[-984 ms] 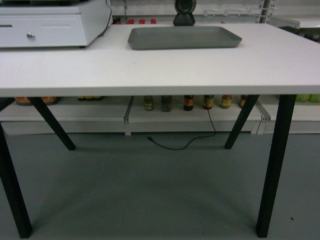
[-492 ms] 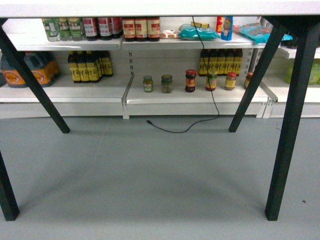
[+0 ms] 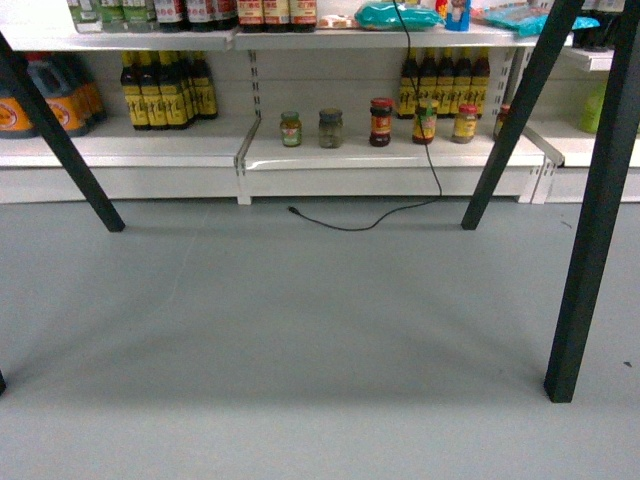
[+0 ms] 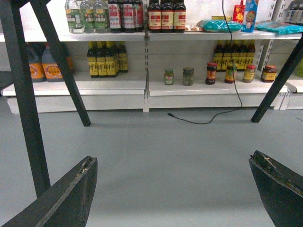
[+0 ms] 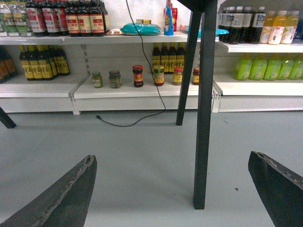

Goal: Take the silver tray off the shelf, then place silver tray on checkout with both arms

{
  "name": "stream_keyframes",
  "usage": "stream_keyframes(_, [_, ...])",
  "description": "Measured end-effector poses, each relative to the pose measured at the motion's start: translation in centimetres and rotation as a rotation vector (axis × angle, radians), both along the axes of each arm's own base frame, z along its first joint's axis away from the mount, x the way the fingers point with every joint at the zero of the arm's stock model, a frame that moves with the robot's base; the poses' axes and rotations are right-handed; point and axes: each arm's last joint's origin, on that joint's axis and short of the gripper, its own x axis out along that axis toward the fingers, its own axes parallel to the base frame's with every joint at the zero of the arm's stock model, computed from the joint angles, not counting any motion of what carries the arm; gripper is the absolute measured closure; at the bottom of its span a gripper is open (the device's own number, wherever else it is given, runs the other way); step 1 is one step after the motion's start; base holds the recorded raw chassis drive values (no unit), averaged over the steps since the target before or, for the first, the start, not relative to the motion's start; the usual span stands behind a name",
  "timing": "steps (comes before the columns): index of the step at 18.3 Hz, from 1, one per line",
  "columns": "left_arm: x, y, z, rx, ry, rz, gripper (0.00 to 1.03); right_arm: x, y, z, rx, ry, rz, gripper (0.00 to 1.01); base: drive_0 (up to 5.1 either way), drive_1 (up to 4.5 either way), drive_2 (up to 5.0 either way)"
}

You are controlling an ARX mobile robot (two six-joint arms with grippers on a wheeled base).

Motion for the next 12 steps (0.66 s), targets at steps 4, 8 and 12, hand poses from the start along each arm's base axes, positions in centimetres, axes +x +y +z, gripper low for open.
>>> stream_keyframes(4, [0.0, 0.0, 0.0, 0.0, 0.0, 0.0, 0.05, 0.0, 0.0, 0.0, 0.0, 0.0, 0.0, 0.03, 0.0, 0.0, 0.0])
stream_keyframes(8, [0.0, 0.0, 0.0, 0.0, 0.0, 0.0, 0.05, 0.0, 0.0, 0.0, 0.0, 0.0, 0.0, 0.03, 0.0, 0.0, 0.0])
stream_keyframes(12, [0.0, 0.0, 0.0, 0.0, 0.0, 0.0, 0.05, 0.0, 0.0, 0.0, 0.0, 0.0, 0.0, 0.03, 0.0, 0.0, 0.0])
